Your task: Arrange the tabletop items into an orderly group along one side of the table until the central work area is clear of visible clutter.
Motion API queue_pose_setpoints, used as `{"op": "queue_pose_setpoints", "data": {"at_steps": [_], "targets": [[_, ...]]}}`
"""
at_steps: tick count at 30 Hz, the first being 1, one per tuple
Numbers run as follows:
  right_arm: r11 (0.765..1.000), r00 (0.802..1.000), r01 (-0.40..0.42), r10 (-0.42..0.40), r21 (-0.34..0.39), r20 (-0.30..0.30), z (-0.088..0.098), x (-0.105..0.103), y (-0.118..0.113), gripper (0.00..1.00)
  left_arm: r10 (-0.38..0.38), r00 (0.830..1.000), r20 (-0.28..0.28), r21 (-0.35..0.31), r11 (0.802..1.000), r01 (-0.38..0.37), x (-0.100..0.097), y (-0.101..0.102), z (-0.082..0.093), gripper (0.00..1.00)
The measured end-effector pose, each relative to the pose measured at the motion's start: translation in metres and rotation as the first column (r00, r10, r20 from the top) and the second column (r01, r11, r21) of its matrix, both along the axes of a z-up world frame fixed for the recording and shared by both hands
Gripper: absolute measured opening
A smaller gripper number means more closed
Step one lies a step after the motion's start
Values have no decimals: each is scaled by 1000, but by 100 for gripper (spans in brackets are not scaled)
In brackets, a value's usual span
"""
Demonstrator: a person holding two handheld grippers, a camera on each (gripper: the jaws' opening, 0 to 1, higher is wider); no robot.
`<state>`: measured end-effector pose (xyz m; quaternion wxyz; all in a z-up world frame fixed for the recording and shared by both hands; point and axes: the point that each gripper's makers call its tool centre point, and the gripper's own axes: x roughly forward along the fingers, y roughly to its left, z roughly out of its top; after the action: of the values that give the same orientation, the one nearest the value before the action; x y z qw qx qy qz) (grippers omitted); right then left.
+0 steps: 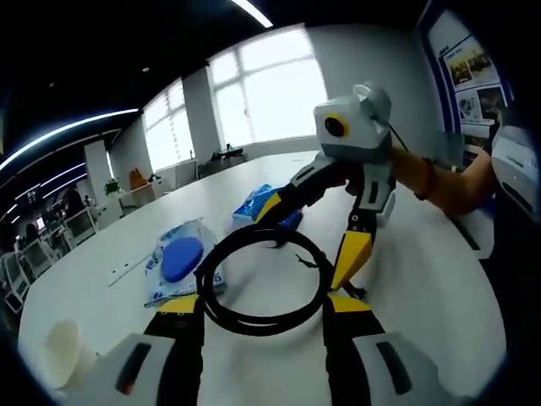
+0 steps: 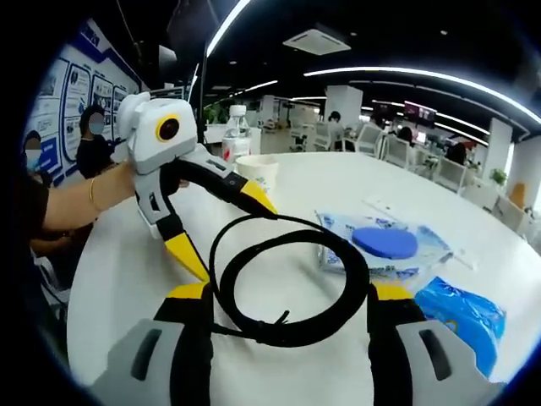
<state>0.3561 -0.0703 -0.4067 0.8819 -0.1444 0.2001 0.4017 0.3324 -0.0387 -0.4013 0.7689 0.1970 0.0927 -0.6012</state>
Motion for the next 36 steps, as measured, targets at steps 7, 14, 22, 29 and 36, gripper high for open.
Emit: {"op": "queue_pose_setpoints", "data": {"at_steps": [7, 14, 22, 29, 36], "targets": [[1000, 1000, 7, -7, -3, -10, 2, -6, -3, 71, -11, 1000, 1, 1, 1000, 11, -9, -4, 2, 56], [1000, 1000, 11, -11, 1, -19, 1, -13, -4, 71, -20, 1000, 2, 6, 1000, 20, -17, -4, 2, 55], [1000, 999, 14, -14, -3, -32, -4, -23, -6, 71, -28, 1000, -5, 15, 999, 28, -26, -5, -2, 55], [1000, 999, 19, -19, -9, -38, -7, -29, -9, 71, -35, 999, -5, 18, 999, 35, -32, -8, -5, 55], [1000, 999, 21, -22, -10, -45, -10, -33, -10, 71, -39, 999, -12, 22, 999, 39, -35, -10, -7, 55]]}}
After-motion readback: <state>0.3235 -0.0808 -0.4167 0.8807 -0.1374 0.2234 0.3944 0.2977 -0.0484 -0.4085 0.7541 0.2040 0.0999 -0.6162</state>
